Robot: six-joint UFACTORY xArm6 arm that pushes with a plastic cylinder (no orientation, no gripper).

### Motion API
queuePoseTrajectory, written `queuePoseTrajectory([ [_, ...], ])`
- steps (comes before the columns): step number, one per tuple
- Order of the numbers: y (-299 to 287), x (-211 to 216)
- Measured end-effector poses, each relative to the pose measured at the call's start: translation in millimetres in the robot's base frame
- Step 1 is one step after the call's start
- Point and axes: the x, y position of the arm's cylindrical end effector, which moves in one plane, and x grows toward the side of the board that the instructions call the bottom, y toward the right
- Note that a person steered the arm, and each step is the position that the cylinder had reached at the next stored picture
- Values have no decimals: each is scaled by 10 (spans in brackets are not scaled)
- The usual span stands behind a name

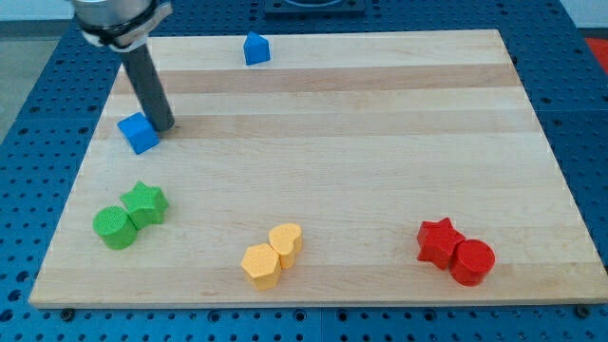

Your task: Slide the blue cube closer to the green circle

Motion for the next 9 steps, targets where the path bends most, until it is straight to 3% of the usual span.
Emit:
queuePoseTrajectory([
  [3, 177, -39],
  [5, -374, -122],
  [9, -73, 728],
])
